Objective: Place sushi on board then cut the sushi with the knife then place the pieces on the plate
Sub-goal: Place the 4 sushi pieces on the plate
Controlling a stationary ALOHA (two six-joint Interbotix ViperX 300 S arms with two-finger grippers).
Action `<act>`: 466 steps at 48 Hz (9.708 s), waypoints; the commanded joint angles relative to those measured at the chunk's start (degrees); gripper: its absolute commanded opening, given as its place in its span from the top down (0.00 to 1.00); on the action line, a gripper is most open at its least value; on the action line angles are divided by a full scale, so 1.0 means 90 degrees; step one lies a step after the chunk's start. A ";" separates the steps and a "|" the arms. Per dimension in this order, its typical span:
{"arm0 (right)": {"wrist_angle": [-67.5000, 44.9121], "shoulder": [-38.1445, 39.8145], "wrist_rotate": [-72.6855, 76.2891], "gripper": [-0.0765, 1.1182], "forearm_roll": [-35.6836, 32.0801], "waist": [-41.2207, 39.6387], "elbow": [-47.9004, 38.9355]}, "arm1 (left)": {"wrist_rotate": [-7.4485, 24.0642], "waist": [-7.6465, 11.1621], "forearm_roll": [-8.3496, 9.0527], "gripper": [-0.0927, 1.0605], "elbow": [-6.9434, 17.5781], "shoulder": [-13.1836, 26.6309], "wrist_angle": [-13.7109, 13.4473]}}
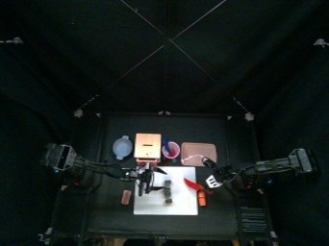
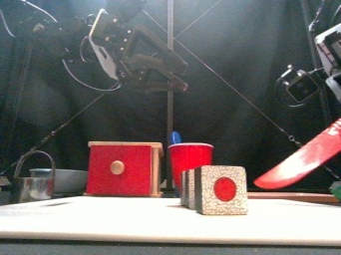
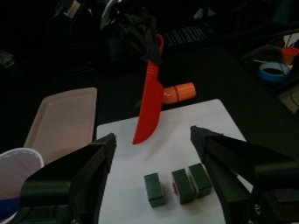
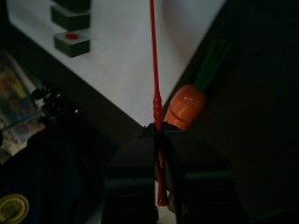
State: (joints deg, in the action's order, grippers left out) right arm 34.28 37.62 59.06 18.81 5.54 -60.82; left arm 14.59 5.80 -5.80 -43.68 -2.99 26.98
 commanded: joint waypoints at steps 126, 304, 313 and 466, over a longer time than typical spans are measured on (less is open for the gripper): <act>-0.0576 -0.5332 -0.7520 0.27 -0.0947 -0.0752 0.4258 | -0.0029 -0.1113 -0.0664 0.06 -0.1689 -0.1494 0.0244; 0.0254 -0.4922 -0.6064 0.27 -0.1318 -0.0098 0.4639 | -0.0029 -0.1084 -0.1299 0.06 -0.1699 -0.1484 0.0605; 0.0283 -0.5146 -0.6152 0.27 -0.1719 -0.0078 0.4805 | -0.0029 -0.1094 -0.1494 0.06 -0.1768 -0.1484 0.0605; -0.0107 -0.3193 0.1104 0.29 -0.4375 -0.3301 0.1807 | -0.0010 -0.0986 -0.1221 0.07 -0.1953 -0.1484 0.0635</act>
State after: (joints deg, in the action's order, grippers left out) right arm 32.26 6.15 68.91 -20.39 -24.35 -45.44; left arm 14.41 -3.16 -16.96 -62.05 -16.17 32.08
